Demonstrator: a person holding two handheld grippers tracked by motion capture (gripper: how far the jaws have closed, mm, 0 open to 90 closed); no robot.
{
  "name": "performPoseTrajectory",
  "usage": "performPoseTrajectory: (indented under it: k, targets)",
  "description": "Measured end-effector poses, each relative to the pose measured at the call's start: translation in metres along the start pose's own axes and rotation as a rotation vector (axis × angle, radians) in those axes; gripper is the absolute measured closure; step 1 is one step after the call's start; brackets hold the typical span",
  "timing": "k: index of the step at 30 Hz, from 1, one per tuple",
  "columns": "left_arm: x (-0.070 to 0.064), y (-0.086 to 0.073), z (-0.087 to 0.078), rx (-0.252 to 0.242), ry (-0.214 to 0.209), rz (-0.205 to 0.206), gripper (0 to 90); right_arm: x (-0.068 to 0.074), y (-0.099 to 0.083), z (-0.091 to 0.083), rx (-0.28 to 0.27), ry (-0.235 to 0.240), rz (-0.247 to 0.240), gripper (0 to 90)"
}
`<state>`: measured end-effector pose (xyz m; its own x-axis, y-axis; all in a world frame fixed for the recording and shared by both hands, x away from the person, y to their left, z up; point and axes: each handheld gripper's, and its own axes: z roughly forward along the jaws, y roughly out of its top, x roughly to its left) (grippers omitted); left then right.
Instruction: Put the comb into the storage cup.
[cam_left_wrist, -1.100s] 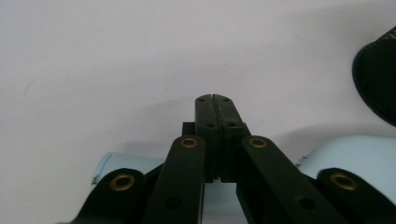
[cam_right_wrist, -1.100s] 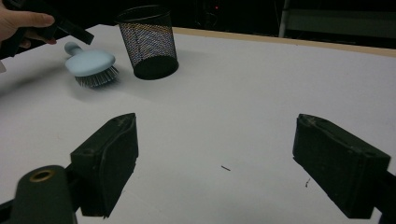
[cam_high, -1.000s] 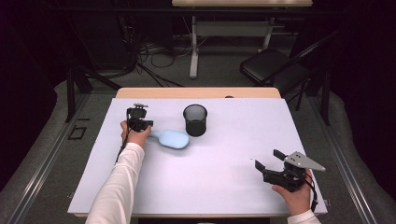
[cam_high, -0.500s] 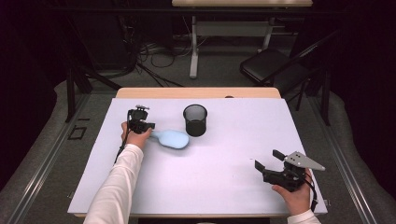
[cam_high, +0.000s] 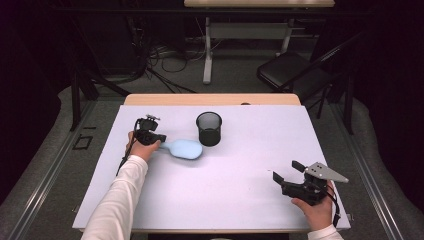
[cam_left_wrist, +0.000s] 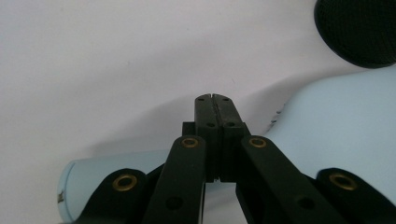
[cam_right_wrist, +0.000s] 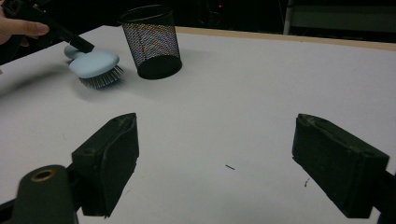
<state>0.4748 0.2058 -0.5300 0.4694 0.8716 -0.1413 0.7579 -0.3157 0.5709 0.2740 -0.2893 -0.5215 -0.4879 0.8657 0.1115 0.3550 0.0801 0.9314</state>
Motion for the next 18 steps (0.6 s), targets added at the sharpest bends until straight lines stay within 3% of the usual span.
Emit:
performPoseTrajectory:
  k: [7,18]
  targets:
    - [0.003,-0.004,-0.002,0.001,-0.027,0.003,90.0,0.001,0.000,0.000,0.005,0.006,0.003,14.5]
    - [0.003,-0.020,-0.008,0.043,-0.071,0.063,90.0,0.000,0.000,0.000,0.004,0.008,0.006,14.6]
